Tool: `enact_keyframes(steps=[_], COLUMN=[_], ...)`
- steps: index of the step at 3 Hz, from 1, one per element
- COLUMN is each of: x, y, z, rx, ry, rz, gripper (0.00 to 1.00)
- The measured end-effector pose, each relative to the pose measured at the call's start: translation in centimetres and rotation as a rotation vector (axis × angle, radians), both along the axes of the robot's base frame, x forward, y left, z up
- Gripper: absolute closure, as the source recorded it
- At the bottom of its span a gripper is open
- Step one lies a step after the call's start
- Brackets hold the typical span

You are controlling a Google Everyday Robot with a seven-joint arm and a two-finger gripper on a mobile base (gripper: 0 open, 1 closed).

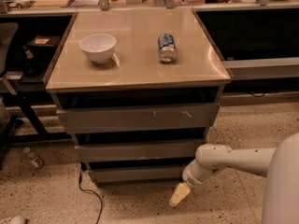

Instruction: Open bottom drawer

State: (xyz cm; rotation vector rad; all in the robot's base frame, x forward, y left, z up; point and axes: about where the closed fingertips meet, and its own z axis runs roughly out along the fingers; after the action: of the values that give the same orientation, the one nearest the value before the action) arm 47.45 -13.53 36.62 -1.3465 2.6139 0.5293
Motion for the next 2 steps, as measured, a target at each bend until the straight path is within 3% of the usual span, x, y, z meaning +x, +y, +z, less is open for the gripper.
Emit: enact_keyframes(steps=[1, 2], x=[0.7, 2.8], y=[0.0, -0.5], z=[-1.6, -4.3], rx=[0.025, 0.059], ry=[0.004, -0.026], rz=[-0.009, -0.034], gripper=[0.0, 0.0])
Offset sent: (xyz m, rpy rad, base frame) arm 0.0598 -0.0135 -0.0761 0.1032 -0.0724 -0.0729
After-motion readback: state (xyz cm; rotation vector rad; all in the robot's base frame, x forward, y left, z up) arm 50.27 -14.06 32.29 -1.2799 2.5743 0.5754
